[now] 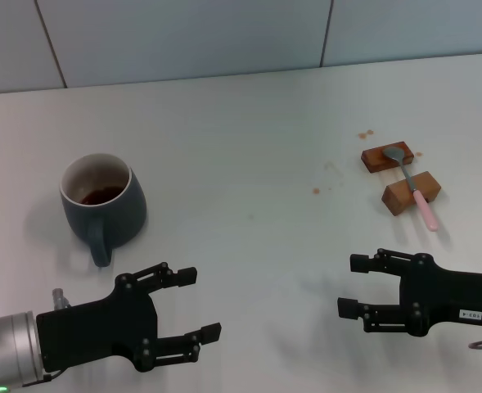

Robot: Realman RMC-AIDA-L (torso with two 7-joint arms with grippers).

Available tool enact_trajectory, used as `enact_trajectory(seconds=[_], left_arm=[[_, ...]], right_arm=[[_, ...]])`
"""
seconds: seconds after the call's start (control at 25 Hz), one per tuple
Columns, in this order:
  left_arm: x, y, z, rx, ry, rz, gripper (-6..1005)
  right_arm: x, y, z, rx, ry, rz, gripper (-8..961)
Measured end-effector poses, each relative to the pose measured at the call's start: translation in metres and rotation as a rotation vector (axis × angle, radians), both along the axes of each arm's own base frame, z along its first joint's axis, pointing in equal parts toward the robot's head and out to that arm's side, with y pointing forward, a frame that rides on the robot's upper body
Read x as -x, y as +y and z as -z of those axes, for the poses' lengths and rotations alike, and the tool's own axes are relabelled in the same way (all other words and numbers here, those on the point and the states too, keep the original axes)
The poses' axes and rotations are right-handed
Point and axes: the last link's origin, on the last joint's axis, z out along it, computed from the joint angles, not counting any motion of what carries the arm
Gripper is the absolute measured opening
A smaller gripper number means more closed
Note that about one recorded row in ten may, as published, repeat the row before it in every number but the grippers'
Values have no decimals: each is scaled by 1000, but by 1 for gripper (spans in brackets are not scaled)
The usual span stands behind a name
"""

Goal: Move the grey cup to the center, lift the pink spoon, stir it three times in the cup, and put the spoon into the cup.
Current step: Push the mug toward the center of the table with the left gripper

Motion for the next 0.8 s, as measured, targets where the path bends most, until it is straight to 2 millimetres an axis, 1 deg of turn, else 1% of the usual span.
enact_trajectory(seconds=[0.32, 0.36, 0.4, 0.44, 0.48, 0.6, 0.64, 0.68, 0.72, 0.76, 0.8], left_arm=[[-1, -2, -3, -1, -21, 4, 807], [-2, -2, -5, -6, -33, 8, 803], [-4, -2, -11, -27, -60, 23, 798], [-4, 1, -28, -95, -100, 55, 794], [-4, 1, -28, -95, -100, 55, 789], [8, 15, -63, -327, -132, 32, 776], [23, 30, -85, -546, -114, -53, 772], [23, 30, -85, -546, -114, -53, 737], [34, 38, -93, -678, -71, -101, 701], [40, 41, -96, -742, -40, -124, 666], [49, 47, -99, -855, 43, -145, 631]], right_arm=[[1, 0, 1, 0, 4, 1, 838], [1, 0, 1, 0, 4, 0, 838], [1, 0, 1, -1, 4, 0, 838], [1, 0, 1, -1, 5, 0, 838], [1, 0, 1, -1, 5, 0, 838], [1, 0, 1, -2, 5, 1, 838], [1, 0, 1, -2, 5, 1, 838], [1, 0, 1, -2, 5, 0, 838], [1, 0, 1, -2, 5, 0, 838], [1, 0, 1, -2, 5, 1, 837], [1, 0, 1, -2, 5, 0, 837]])
